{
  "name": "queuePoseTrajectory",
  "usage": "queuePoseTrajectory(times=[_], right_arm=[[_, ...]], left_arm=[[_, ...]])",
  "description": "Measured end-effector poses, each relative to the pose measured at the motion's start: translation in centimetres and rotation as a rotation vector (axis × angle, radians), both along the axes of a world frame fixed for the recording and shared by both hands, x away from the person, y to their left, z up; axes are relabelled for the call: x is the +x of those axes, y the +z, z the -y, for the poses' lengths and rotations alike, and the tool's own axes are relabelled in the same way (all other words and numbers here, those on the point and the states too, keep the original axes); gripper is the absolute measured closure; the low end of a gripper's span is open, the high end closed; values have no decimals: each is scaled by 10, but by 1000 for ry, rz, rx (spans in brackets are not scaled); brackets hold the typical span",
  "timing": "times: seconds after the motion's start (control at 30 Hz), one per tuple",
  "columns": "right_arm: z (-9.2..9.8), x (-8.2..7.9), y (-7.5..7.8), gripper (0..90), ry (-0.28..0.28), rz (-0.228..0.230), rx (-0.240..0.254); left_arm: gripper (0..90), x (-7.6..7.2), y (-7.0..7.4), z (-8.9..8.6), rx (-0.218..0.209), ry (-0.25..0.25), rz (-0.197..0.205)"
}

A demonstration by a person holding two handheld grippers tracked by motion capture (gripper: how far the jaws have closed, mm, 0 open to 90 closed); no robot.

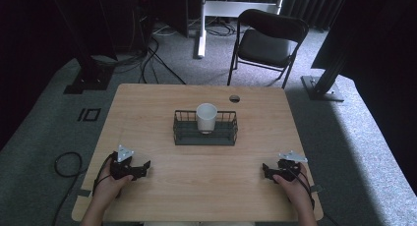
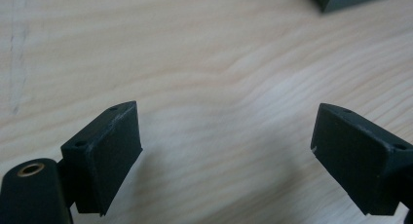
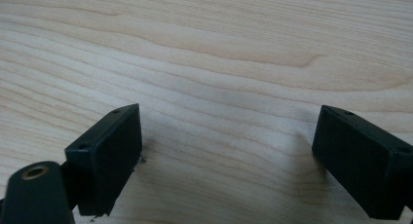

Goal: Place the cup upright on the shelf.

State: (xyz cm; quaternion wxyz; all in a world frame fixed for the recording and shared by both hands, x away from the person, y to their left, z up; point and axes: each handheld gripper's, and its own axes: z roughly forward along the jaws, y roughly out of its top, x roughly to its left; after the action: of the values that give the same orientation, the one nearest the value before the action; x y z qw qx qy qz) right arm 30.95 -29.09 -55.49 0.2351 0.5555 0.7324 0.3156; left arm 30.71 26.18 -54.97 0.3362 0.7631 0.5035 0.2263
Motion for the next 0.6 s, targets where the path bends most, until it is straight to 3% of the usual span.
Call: queuePoseTrajectory(times=[0.13,0.37,0.6], right_arm=[[0,0,0,105,0,0,0],[0,0,0,105,0,0,0],[0,0,0,105,0,0,0]], left_arm=[[115,-1,-2,-1,22,8,-46],[95,-3,-2,-4,22,11,-49],[87,-6,-2,-3,15,157,-53]])
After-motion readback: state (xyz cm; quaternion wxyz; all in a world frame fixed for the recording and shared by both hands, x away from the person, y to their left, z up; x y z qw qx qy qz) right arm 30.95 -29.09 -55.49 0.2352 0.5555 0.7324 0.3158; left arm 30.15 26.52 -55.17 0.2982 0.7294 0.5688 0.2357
